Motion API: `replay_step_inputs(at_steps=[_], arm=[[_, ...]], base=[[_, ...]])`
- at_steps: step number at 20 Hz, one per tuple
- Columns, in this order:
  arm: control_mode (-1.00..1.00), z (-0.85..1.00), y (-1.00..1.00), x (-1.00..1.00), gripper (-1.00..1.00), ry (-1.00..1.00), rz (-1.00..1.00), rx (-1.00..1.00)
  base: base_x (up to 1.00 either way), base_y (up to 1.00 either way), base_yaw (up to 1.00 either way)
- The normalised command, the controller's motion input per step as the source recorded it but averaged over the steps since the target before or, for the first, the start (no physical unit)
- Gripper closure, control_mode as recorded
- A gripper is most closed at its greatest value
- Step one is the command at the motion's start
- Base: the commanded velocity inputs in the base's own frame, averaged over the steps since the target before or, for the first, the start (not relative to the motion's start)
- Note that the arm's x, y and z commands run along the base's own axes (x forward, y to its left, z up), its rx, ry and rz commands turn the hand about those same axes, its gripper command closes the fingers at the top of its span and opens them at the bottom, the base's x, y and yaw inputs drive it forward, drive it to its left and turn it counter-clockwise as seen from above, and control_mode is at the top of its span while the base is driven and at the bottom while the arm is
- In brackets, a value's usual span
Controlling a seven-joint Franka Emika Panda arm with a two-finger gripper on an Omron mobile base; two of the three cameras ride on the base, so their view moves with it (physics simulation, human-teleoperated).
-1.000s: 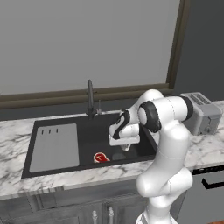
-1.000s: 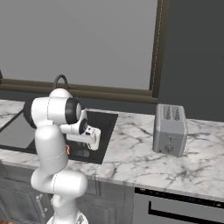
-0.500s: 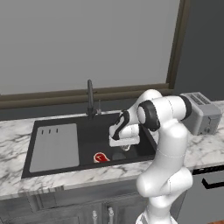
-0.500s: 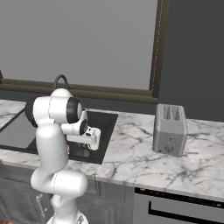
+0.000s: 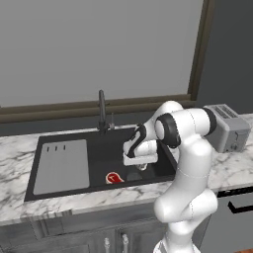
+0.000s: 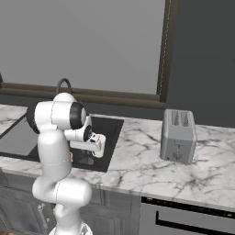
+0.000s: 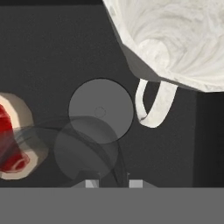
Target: Pick the jug and jar and place them in the sink. Then turn on the water.
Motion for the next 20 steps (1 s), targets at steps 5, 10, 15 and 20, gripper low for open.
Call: replay_step_inputs(at_steps=[5,10,15,20], arm=[[-1.00,0.00,0.00,0.00,1.00,0.00,0.00,0.00],[-1.00,0.00,0.00,0.00,-1.00,0.00,0.00,0.00],[-1.00,0.01,0.00,0.00,-1.00,0.00,0.00,0.00],[-1.00,0.28,0.00,0.00,-1.00,-0.04,0.00,0.00]], base=[[0.00,0.00,0.00],[0.00,0.00,0.00],[0.00,0.00,0.00],[0.00,0.00,0.00]])
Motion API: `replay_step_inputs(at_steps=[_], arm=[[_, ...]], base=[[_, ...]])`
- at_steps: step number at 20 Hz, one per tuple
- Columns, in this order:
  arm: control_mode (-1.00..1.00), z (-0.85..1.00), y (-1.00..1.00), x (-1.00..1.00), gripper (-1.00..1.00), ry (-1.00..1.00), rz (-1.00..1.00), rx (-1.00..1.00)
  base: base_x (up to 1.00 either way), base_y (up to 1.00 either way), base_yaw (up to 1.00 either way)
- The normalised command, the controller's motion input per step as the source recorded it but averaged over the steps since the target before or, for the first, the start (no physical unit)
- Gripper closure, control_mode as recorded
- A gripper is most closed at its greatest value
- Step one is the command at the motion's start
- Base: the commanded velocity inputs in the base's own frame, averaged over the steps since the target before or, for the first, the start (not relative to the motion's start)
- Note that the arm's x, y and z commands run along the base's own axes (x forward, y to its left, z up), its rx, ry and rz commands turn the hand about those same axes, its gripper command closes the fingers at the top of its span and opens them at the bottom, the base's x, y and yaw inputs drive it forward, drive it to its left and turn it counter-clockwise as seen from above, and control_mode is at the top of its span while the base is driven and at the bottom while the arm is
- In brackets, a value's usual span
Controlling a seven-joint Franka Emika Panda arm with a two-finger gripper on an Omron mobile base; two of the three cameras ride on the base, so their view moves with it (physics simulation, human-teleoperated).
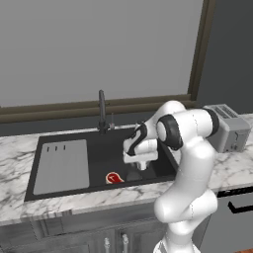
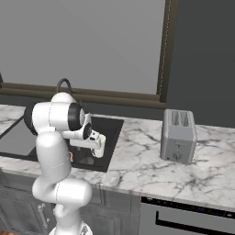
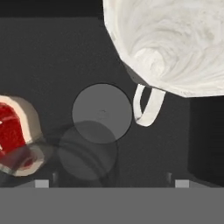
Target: Pick the jug and jar and place them in the sink. Then turn on the water.
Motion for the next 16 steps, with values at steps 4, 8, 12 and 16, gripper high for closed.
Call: replay_step_inputs(at_steps=[4,8,12,16], arm=[[-1.00,0.48,0.00,-0.01,-1.00,-0.07,0.00,0.00],[-1.00,0.47,-0.05,-0.13,-1.00,-0.18,0.00,0.00],[-1.00,0.43,0.00,-0.12,-1.00,-0.16,0.00,0.00],[-1.00,0.40,0.00,-0.14,-1.00,-0.14,0.00,0.00]], base=[[0.00,0.00,0.00],[0.00,0.00,0.00],[0.00,0.00,0.00],[0.00,0.00,0.00]])
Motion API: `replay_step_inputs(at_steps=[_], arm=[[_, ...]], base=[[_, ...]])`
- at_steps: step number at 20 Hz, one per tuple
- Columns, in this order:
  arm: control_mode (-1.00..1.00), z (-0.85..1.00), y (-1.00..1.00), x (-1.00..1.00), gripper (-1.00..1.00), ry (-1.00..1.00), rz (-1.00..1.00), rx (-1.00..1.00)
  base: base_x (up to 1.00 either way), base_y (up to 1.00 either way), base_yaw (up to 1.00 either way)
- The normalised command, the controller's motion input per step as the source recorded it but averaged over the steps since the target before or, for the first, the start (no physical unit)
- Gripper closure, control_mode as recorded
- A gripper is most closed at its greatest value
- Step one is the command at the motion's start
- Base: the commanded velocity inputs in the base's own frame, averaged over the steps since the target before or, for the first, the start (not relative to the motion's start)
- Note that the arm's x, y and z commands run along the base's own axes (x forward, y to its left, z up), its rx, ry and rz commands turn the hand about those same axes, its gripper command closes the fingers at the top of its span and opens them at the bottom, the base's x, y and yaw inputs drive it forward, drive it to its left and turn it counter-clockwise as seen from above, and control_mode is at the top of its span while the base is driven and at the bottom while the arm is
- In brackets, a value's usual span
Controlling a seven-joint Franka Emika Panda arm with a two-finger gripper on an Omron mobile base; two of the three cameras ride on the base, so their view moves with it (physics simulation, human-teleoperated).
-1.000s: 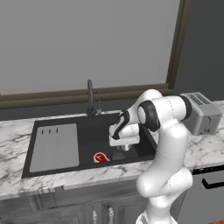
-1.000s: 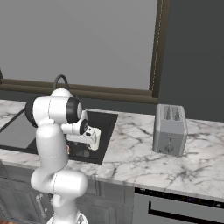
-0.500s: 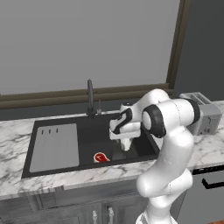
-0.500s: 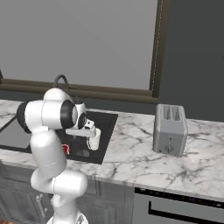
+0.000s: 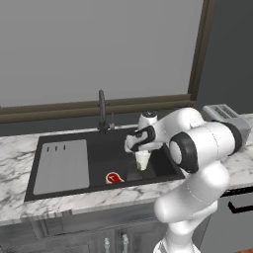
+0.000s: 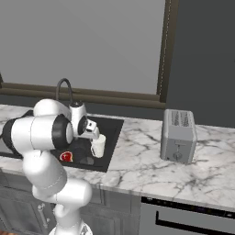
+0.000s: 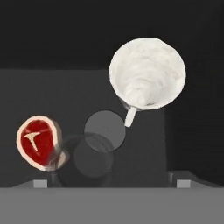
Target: Pick the jug and jar and place them in the sink. Then turn on the water.
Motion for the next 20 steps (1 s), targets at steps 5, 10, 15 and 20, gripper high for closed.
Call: replay_step_inputs(at_steps=[5,10,15,20], arm=[[-1.00,0.28,0.00,-0.14,-1.00,-0.21,0.00,0.00],[-1.00,0.35,0.00,-0.01,-1.00,-0.29,0.00,0.00],[-1.00,0.25,0.00,0.00,-1.00,-0.31,0.02,0.00],[-1.00,0.09,0.00,0.00,-1.00,-0.32,0.03,0.01]], base=[[0.00,0.00,0.00],[0.00,0.00,0.00],[0.00,0.00,0.00],[0.00,0.00,0.00]])
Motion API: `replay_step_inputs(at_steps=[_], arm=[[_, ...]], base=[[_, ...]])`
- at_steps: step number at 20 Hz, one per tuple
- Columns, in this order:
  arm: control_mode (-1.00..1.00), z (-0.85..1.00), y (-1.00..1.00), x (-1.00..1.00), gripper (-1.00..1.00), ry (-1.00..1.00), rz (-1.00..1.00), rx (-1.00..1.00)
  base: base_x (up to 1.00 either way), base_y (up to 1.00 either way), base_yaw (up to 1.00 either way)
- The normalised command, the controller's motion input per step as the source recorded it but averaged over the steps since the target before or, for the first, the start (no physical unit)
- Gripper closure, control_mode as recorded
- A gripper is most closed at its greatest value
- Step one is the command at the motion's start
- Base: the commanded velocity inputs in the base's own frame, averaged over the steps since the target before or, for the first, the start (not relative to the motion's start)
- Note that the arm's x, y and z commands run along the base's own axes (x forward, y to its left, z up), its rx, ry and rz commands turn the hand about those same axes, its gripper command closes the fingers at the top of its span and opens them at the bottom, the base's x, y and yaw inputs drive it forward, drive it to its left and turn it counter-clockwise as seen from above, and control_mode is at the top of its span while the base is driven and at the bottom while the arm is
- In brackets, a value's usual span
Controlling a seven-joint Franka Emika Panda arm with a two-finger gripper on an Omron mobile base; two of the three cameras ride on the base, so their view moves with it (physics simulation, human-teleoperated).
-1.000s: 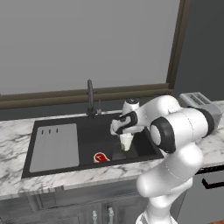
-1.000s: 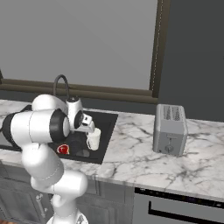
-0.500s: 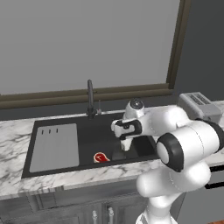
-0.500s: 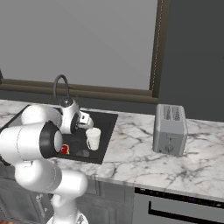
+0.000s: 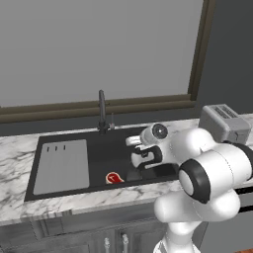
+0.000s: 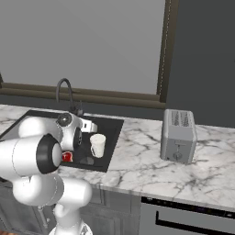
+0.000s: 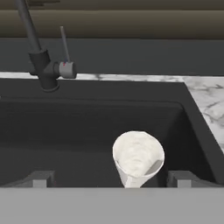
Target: Pick the jug and jar and place them in the sink. Then turn on the water.
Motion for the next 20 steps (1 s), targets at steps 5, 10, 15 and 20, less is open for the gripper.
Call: replay_step_inputs(at_steps=[5,10,15,20], arm=[[-1.00,0.15,0.00,0.00,-1.00,-0.29,0.03,0.02],[-1.00,0.26,0.00,0.00,-1.00,-0.33,0.02,0.03],[-1.00,0.29,0.00,-0.03,-1.00,-0.26,0.01,0.01],[-1.00,0.23,0.00,-0.03,-1.00,-0.18,0.02,0.01]], base=[[0.00,0.00,0.00],[0.00,0.00,0.00],[0.00,0.00,0.00],[0.00,0.00,0.00]])
